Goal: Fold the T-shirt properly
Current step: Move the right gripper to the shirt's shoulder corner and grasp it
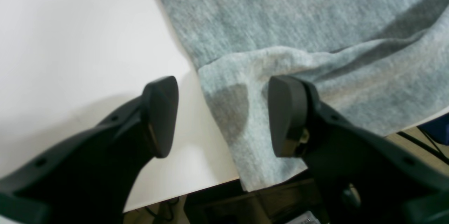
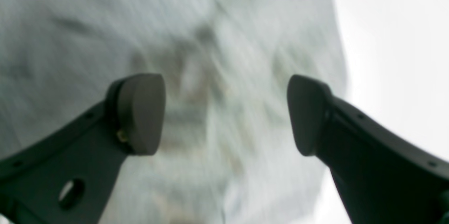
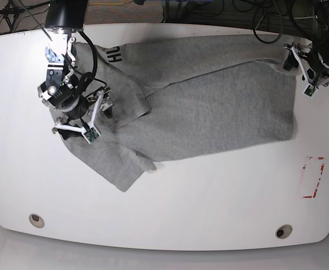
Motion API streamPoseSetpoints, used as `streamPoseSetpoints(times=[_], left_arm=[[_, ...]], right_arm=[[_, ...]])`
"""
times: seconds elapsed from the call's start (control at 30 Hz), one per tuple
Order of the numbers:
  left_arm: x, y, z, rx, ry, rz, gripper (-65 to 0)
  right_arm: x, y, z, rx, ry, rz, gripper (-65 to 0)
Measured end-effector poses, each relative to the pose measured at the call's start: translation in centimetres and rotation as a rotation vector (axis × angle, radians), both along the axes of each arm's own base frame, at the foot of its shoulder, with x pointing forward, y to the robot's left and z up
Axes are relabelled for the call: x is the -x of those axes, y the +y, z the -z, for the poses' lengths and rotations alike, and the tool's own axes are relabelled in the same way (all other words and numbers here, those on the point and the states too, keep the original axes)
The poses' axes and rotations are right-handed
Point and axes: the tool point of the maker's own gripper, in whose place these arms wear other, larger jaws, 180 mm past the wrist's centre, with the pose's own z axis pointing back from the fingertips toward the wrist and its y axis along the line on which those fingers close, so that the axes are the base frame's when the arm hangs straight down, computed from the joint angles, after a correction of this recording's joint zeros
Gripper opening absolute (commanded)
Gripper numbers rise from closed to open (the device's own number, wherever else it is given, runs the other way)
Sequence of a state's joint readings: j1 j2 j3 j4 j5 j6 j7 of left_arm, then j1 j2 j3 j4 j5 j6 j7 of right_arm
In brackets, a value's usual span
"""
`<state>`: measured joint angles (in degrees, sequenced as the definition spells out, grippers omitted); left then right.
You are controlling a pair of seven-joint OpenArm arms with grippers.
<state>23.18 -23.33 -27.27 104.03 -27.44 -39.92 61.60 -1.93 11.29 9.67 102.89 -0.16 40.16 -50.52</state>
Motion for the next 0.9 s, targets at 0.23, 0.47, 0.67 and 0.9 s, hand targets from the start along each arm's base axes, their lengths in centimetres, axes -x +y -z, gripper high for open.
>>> streamPoseSetpoints(times=[0.23,0.47,0.67,0.9], left_arm=[[-1.1,-1.5,-2.1,-0.003,-0.082,0.033,-27.1],[-1.2,-2.9,-2.5,0.027,-0.112,0.028,-27.1],[-1.2,-2.2,-2.9,0.032,-0.141,-0.03,-27.1],[-0.8,-0.3,-3.5,0.012,-0.161,-0.112,-27.1]], right_arm=[[3.9,-3.6,-0.7,-0.027,-0.019,0.186,-20.8],[8.8,-6.6,0.4,-0.048,0.026,0.369,-21.1],[12.3,-6.8,2.1,-0.096,0.088,0.486,-21.1],[14.4,-7.7,2.7,-0.112,0.109,0.579,-21.1]])
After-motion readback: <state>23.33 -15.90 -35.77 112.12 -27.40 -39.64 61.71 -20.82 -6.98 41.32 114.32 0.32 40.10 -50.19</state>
